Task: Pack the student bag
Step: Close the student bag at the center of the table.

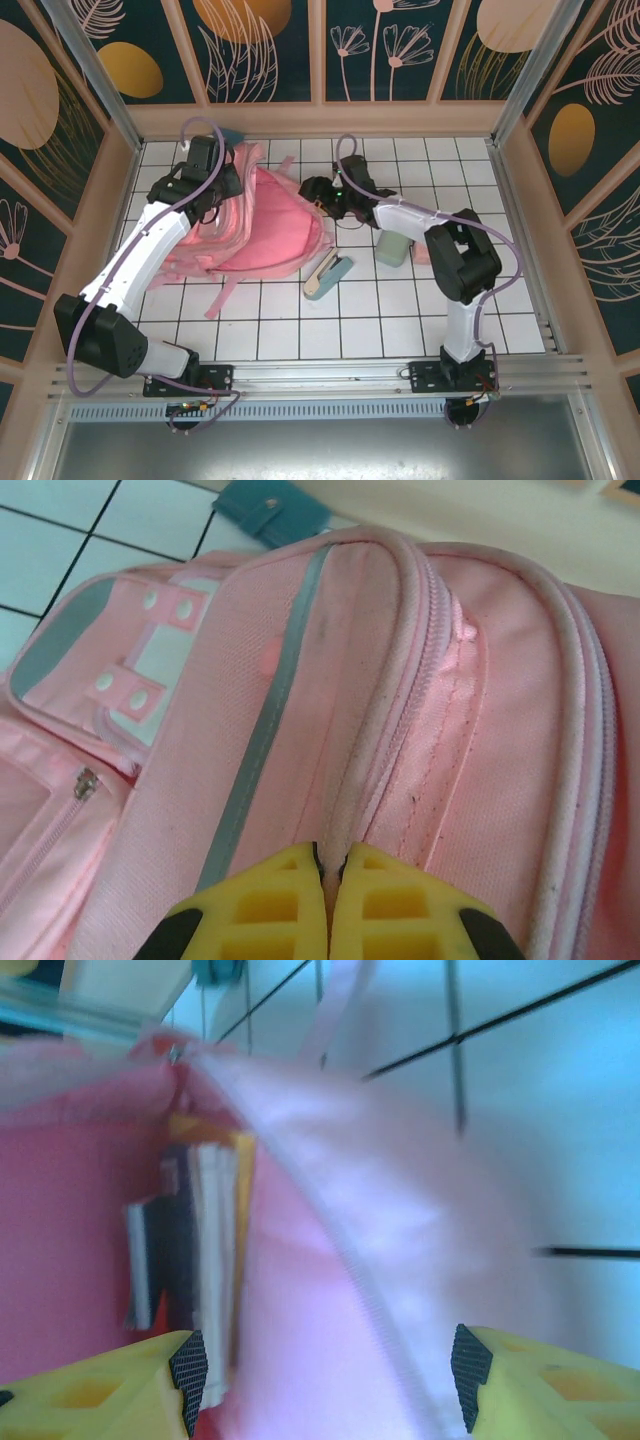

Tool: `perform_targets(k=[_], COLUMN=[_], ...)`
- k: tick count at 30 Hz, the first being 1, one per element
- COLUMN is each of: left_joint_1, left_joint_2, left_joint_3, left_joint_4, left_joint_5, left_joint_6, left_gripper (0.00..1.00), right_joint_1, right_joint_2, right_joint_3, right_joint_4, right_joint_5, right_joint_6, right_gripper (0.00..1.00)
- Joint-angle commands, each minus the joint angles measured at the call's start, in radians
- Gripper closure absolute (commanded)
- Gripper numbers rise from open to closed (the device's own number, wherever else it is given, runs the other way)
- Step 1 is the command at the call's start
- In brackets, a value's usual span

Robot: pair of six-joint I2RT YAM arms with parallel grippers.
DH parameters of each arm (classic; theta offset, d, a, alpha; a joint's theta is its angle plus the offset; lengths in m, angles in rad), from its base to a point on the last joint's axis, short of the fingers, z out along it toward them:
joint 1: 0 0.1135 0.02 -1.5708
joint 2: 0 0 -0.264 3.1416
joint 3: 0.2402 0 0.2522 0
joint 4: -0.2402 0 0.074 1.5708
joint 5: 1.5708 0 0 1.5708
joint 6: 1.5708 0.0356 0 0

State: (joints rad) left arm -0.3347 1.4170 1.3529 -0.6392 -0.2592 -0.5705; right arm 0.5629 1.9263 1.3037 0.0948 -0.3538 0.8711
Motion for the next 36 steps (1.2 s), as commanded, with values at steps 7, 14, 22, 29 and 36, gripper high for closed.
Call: perform_targets(k=[7,14,22,29,36], left_joint_1=[0.022,0.024,0.11,0.2,0.291], left_joint_2=[-0.044,0.069,0.328,0.511,0.713], left_joint_3=[-0.07,0.05,0.24,0.332,0.464], left_joint_4=[0.134,0.168,0.249,0.395,0.531], left_joint_5=[0.19,0.073,0.104,0.13,0.253], left_joint_6=[-0.037,-0.005,-0.03,-0.132,-0.267], left_gripper=[0.41,0.17,0.01,0.02,0.02], right_joint_1=[-0.06,-0.069,-0.072,-0.086,-0.104], right_joint_2=[-0.046,-0.096,-0.242,-0.286,-0.302], right_joint_3=[0.016,0.021,-0.013,0.011,0.059], right_joint_4=[-0.025,-0.051,-0.104,-0.154,-0.229], right_joint_5=[0.033,0.071,0.223,0.265,0.312], right_joint_6=[-0.075,-0.121,-0.196,-0.23,-0.23], right_gripper=[0.32,0.27,0.01,0.01,0.01])
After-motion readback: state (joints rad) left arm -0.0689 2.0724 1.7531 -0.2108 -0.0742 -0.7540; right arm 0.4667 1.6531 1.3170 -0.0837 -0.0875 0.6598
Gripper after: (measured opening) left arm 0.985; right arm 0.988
